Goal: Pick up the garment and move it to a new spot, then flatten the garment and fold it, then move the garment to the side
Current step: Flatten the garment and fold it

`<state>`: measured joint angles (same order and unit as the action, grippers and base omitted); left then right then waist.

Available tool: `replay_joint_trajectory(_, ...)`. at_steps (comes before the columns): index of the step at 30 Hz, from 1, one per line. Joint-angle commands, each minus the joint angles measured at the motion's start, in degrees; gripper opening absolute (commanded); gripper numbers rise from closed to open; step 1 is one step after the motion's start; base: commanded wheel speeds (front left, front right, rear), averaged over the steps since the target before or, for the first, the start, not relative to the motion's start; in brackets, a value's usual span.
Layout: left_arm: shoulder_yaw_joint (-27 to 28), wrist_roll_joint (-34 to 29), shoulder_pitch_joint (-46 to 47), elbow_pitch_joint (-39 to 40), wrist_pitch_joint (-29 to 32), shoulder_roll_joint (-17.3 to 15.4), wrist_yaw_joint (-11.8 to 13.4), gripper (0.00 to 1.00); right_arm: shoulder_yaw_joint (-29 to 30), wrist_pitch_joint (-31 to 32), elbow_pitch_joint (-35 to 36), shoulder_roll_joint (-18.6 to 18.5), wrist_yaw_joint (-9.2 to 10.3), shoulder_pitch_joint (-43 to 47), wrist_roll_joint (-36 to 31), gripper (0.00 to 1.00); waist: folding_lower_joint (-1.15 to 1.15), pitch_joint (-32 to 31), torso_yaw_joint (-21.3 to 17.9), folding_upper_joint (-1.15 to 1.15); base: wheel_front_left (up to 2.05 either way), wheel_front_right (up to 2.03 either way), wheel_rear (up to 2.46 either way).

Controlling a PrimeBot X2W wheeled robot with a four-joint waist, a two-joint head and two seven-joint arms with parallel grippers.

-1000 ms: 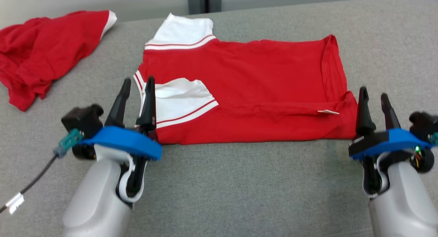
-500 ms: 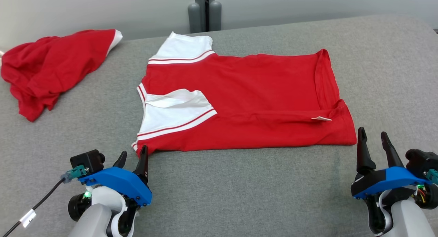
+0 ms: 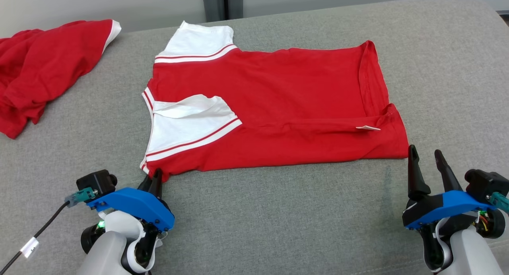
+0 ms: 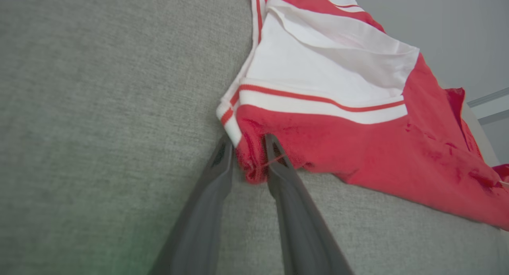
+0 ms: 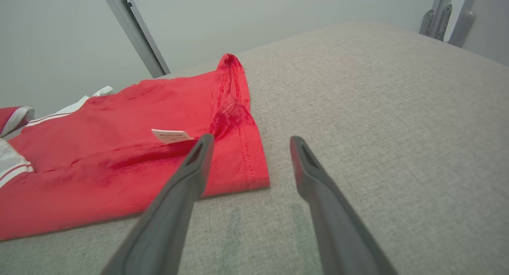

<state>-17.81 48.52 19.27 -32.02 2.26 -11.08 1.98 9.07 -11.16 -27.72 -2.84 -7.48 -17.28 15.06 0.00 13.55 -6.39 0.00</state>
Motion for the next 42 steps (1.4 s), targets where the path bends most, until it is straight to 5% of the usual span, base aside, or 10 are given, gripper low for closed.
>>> replay_joint_trajectory(1,-0.36,0.21,0.97,-0.42,0.28,0.12,-0.28,0.05,-0.09,0.14,-0.52,-0.10,-0.03,0.41,0.27,1.00,0.00,0.13,0.15,0.00,0.00,0.00,0.00)
replay_joint_trajectory(22,-1.78,-1.41,1.42,5.25,-3.14,0.14,-1.05,0.00,4.95,3.58,-24.99,-0.05,-0.03,-13.16,-2.35,1.00,0.00,0.50,3.62,0.00,0.00,0.00,0.00)
replay_joint_trajectory(23,-1.82,-1.41,1.19,5.44,-3.30,0.16,-1.07,0.00,4.86,3.57,-26.32,-0.01,-0.04,-13.75,-2.12,0.94,0.00,0.36,3.74,0.00,0.00,0.00,0.00)
replay_joint_trajectory(25,-1.91,-1.40,0.84,5.80,-3.63,0.21,-1.11,0.00,5.24,3.23,-28.72,-0.01,-0.03,-15.06,-2.12,0.48,0.00,-0.07,3.95,0.00,0.00,0.00,0.00)
replay_joint_trajectory(26,-1.95,-1.47,0.80,6.14,-3.84,0.19,-1.20,0.00,5.34,3.12,-29.55,0.00,-0.04,-15.74,-2.32,0.35,0.00,-0.32,4.06,0.00,0.00,0.00,0.00)
replay_joint_trajectory(27,-1.91,-1.51,0.69,6.53,-4.11,0.12,-1.24,0.00,5.41,2.79,-30.14,0.00,-0.04,-16.53,-2.06,0.06,0.00,-0.58,4.16,0.00,0.00,0.00,0.00)
replay_joint_trajectory(28,-1.90,-1.56,0.47,7.00,-4.34,0.01,-1.26,0.00,5.56,2.50,-30.54,-0.03,-0.04,-17.12,-1.78,0.00,0.00,-0.90,4.23,0.00,0.00,0.00,0.00)
replay_joint_trajectory(36,-2.38,-1.81,-3.32,14.81,-4.05,-1.42,-0.71,0.00,6.34,3.17,-27.40,-1.07,-0.03,-15.68,-1.12,0.00,0.00,-4.27,4.44,0.00,0.00,0.00,0.00)
replay_joint_trajectory(42,-3.24,-0.99,-12.57,24.61,-1.44,-3.22,2.05,0.00,4.00,7.64,-17.88,-1.18,-0.03,-7.51,1.95,0.00,0.00,-5.78,4.09,0.00,0.00,0.00,0.00)
